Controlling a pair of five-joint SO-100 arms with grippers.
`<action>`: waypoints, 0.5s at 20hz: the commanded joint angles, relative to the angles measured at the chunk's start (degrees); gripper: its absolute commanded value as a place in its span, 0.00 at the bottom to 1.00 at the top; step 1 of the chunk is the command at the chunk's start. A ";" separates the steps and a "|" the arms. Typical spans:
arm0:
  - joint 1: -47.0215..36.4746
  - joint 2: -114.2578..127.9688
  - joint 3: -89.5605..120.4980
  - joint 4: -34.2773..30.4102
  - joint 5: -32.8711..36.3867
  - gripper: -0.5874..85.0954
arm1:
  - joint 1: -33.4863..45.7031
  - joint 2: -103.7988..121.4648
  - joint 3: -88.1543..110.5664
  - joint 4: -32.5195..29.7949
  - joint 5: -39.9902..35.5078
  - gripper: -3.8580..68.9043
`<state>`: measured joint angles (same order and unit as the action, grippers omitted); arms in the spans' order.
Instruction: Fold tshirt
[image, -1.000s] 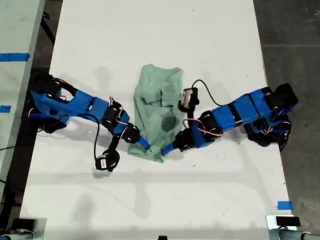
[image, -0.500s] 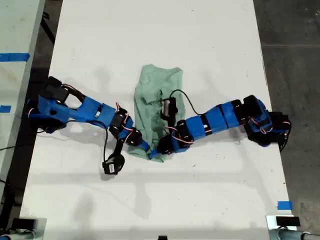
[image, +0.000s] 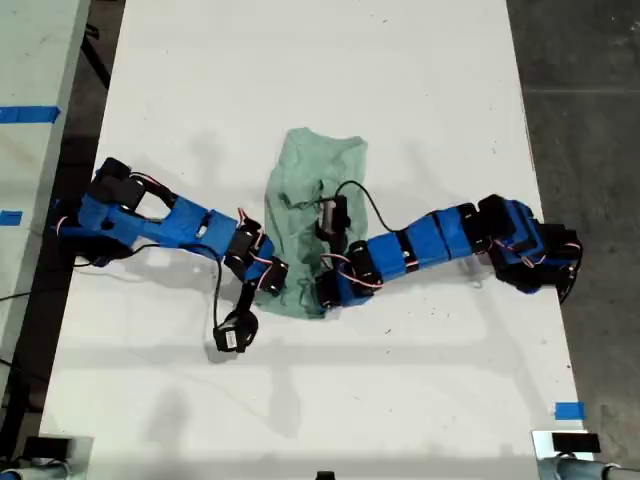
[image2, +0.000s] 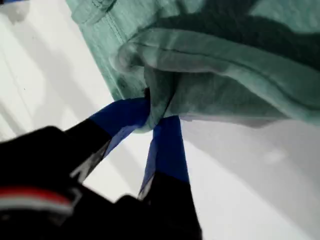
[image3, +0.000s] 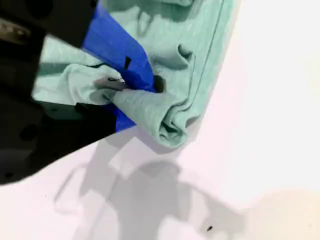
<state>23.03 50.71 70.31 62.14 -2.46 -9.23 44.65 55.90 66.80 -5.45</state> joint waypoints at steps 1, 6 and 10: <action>-0.35 -1.32 -7.65 5.54 2.72 0.01 | -1.32 0.79 0.00 2.64 -0.53 0.03; 4.57 1.85 -22.15 12.92 7.29 0.01 | -7.12 13.71 -0.18 9.67 -4.92 0.03; 10.99 1.14 -28.12 10.90 8.00 0.01 | -16.52 15.12 -5.27 12.13 -2.81 0.03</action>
<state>29.44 50.36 45.62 73.92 5.45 -20.21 56.07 55.90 76.55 -9.05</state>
